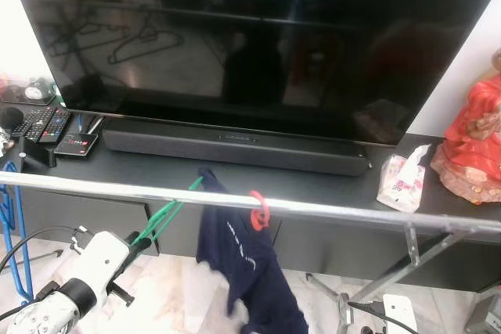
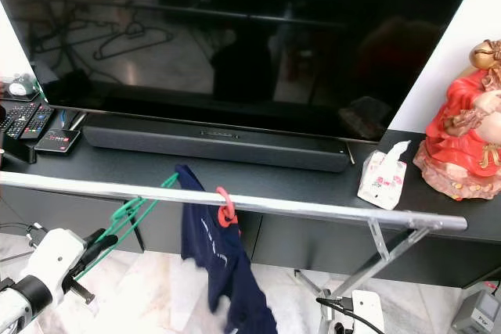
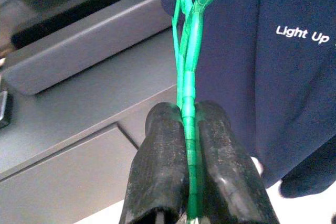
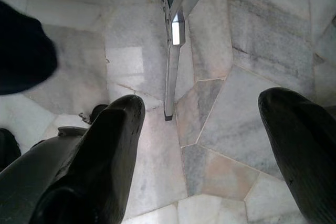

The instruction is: Hang hanger

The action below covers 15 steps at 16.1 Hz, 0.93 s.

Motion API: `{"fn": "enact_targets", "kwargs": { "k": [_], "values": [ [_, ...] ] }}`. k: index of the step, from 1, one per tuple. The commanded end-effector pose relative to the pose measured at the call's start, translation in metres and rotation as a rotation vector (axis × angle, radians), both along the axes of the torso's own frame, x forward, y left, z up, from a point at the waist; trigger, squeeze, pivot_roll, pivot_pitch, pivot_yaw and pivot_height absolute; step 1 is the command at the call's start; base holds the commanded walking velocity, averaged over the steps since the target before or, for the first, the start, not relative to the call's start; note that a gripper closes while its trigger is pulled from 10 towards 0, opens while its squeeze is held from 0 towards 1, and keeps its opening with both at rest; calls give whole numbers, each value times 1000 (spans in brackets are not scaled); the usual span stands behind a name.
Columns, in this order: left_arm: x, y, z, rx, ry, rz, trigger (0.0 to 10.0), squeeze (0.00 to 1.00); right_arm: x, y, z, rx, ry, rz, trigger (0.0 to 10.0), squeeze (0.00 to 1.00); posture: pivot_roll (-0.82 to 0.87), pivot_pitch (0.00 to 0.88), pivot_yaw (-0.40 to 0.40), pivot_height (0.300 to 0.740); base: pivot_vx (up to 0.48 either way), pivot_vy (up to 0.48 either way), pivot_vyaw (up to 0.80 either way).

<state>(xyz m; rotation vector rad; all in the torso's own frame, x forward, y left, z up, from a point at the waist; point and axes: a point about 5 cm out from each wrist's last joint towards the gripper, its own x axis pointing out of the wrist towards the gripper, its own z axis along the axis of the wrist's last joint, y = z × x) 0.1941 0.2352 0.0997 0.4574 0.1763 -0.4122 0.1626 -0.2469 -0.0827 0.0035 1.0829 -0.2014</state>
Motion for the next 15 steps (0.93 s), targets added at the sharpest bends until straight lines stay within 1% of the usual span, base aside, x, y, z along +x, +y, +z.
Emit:
{"fn": "enact_targets", "kwargs": {
  "k": [1,4,8,12,15],
  "values": [
    [3,4,9,-9,-65,37,10000,0,0,-5,1,-8,2,-5,10000,0,104,0,-116,740,0,0,0],
    [3,6,13,-45,-107,69,10000,0,0,-5,2,-9,2,-1,10000,0,104,0,-116,740,0,0,0],
    [7,9,20,-58,-155,105,10000,0,0,-5,2,-10,2,0,10000,0,102,0,-118,740,0,0,0],
    [8,12,13,-32,-115,149,10000,0,0,-5,2,-10,3,1,10000,0,102,0,-118,740,0,0,0],
    [14,17,4,-6,-100,252,10000,0,0,-5,2,-10,3,3,10000,0,102,0,-118,740,0,0,0]
  ]
}}
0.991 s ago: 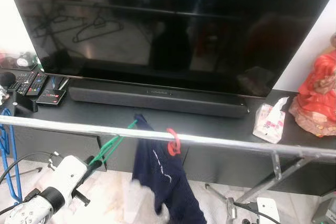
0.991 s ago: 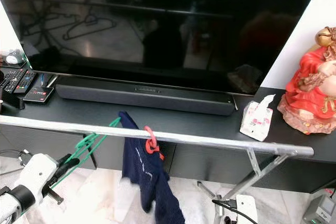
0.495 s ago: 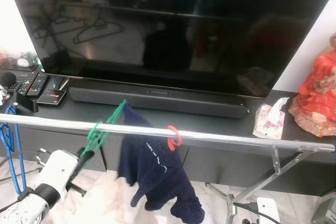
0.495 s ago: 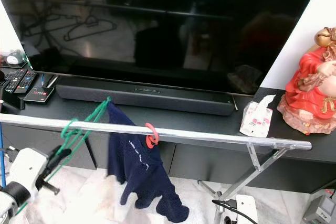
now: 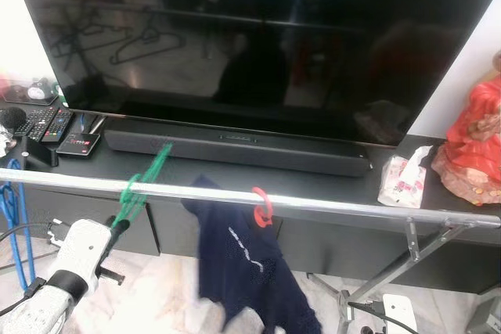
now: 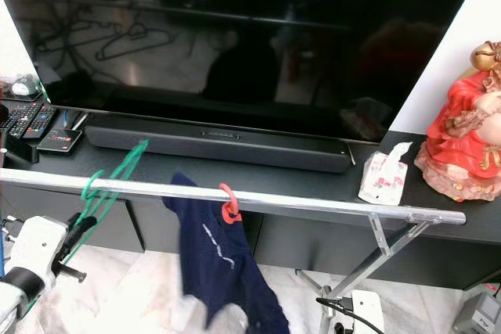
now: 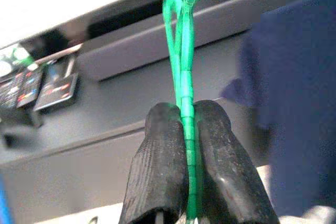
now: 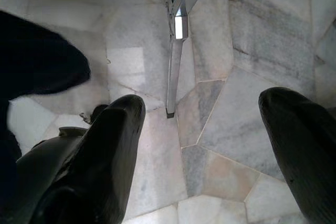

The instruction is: Hang hanger

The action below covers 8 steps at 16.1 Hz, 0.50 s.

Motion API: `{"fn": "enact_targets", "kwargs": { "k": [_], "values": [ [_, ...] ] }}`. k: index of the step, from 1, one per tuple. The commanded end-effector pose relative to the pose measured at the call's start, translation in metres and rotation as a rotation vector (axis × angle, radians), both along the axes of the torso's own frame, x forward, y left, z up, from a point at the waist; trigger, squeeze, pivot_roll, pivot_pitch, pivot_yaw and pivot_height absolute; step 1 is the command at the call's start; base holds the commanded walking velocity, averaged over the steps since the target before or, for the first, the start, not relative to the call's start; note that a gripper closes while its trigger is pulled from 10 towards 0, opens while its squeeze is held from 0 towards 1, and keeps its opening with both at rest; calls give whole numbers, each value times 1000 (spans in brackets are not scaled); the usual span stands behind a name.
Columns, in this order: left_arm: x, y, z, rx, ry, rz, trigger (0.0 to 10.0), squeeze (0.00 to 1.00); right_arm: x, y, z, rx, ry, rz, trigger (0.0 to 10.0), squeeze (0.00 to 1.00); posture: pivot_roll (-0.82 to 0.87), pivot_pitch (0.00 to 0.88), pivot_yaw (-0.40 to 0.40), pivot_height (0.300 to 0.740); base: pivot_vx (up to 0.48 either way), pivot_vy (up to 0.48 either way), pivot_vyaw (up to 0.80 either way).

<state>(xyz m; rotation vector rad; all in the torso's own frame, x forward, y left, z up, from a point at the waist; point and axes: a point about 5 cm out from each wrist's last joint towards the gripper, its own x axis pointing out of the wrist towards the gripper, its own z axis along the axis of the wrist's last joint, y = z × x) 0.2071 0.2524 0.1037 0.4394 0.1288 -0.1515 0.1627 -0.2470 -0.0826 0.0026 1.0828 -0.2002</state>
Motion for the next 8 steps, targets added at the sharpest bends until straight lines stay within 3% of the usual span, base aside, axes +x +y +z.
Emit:
{"fn": "enact_targets", "kwargs": {
  "k": [1,4,8],
  "values": [
    [4,0,-2,14,-5,44,10000,0,0,-5,2,-10,3,1,10000,0,102,0,-118,740,0,0,0],
    [12,-3,-5,-22,-16,94,10000,0,0,-5,1,-9,3,-1,10000,0,99,0,-115,740,0,0,0],
    [18,-10,-19,-86,41,111,10000,0,0,-4,1,-8,2,-5,10000,0,93,0,-112,740,0,0,0]
  ]
}}
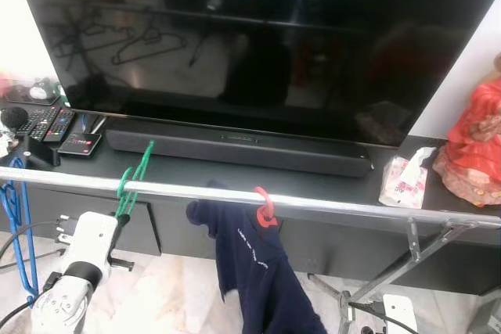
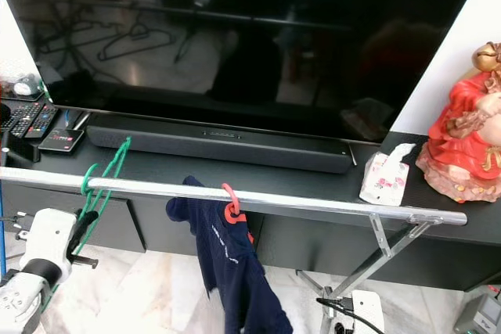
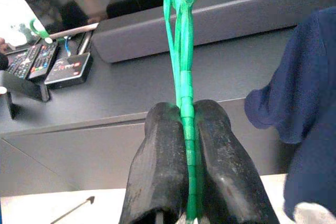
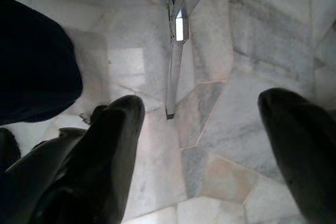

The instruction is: Hang hanger

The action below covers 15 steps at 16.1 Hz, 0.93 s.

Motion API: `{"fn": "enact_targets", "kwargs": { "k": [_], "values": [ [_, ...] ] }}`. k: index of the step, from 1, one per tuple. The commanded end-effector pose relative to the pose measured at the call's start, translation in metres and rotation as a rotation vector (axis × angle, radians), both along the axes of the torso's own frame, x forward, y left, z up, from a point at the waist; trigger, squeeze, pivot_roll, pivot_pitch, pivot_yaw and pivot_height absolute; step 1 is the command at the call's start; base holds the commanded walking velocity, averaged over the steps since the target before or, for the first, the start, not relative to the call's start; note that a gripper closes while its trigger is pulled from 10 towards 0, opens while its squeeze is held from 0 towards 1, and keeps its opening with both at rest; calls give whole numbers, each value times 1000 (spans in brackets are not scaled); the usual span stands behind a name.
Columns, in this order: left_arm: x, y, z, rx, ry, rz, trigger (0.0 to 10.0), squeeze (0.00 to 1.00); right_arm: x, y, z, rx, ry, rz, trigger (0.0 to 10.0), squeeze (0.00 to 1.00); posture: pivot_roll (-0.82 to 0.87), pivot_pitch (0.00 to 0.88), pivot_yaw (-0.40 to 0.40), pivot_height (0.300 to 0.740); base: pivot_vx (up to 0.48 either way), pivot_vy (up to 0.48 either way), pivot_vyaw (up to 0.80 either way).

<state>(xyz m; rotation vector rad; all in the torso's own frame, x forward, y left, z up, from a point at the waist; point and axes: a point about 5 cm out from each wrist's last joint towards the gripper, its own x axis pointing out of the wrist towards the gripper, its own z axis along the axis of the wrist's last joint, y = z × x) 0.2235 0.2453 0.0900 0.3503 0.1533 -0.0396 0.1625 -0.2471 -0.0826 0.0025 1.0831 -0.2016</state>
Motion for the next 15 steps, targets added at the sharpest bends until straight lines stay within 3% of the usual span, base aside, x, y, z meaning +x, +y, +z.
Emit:
{"fn": "enact_targets", "kwargs": {
  "k": [1,3,4,5,12,15],
  "values": [
    [1,-4,-7,-20,42,-12,10000,0,0,-4,1,-7,2,-5,10000,0,93,0,-112,740,0,0,0],
    [0,-8,-10,-49,48,-11,10000,0,0,-4,1,-8,2,-7,10000,0,92,0,-111,740,0,0,0],
    [0,-8,-9,-63,39,-7,10000,412,0,-4,1,-9,3,-6,10000,0,92,0,-111,740,0,0,0],
    [-1,-7,-7,-70,30,-7,10000,1000,0,-4,1,-9,2,-4,10000,0,97,0,-116,740,0,0,0],
    [-3,-10,-5,-83,31,-40,10000,1000,1,-4,1,-8,2,-3,10000,0,98,0,-115,740,0,0,0],
    [-6,-12,8,-101,-30,-68,10000,1000,0,-4,1,-8,3,-3,10000,0,98,0,-113,740,0,0,0]
  ]
}}
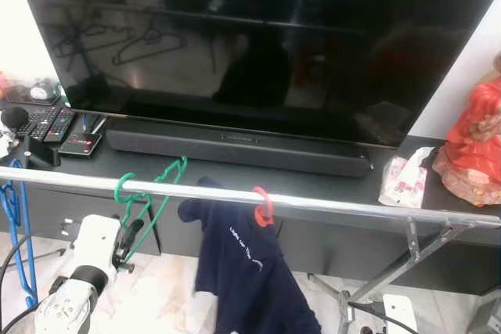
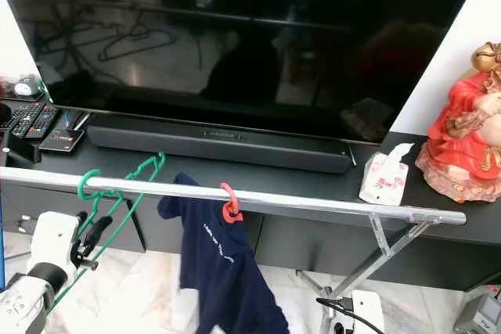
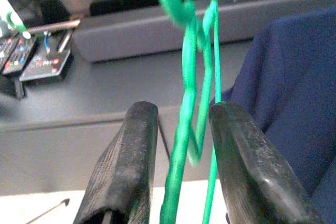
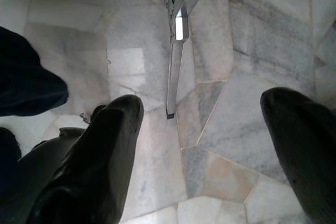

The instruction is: Hang hanger

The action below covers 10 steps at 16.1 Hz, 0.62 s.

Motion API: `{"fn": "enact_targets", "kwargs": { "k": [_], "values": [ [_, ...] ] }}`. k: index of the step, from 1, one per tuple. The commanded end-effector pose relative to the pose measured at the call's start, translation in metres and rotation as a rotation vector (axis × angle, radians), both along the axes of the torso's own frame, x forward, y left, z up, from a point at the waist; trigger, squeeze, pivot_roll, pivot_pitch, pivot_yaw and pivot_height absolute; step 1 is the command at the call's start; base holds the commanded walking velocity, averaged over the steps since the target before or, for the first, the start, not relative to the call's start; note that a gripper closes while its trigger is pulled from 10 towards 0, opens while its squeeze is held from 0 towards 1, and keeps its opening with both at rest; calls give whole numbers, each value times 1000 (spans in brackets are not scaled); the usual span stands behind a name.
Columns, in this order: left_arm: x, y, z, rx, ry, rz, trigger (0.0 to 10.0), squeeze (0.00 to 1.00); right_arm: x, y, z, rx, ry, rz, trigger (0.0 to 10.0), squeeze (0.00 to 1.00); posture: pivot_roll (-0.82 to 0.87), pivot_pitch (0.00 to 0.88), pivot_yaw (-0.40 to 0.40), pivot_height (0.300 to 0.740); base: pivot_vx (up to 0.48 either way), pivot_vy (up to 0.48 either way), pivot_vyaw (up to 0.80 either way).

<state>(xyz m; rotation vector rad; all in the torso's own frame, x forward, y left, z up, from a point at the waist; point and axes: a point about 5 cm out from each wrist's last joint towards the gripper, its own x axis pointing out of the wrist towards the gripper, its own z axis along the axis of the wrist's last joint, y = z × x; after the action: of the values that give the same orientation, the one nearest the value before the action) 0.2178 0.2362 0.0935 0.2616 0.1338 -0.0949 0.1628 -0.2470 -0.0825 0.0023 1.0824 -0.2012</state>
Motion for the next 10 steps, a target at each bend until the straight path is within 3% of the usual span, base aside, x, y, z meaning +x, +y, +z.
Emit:
{"fn": "enact_targets", "kwargs": {
  "k": [1,3,6,8,10],
  "values": [
    [-3,-5,10,-19,-35,-49,10000,1000,0,-4,1,-9,3,-3,10000,0,98,0,-113,740,0,0,0],
    [-9,-8,18,-35,-31,-115,10000,1000,0,-5,1,-10,4,-3,10000,0,100,0,-114,740,0,0,0],
    [-28,-9,24,-40,60,-231,10000,1000,0,-5,2,-10,4,0,10000,0,109,0,-116,740,0,0,0],
    [-35,-7,27,-61,91,-248,10000,1000,1,-5,2,-11,3,1,10000,0,114,0,-117,740,0,0,0],
    [-47,1,37,-178,83,-214,10000,1000,1,-5,2,-13,3,3,10000,0,117,0,-118,740,0,0,0]
  ]
}}
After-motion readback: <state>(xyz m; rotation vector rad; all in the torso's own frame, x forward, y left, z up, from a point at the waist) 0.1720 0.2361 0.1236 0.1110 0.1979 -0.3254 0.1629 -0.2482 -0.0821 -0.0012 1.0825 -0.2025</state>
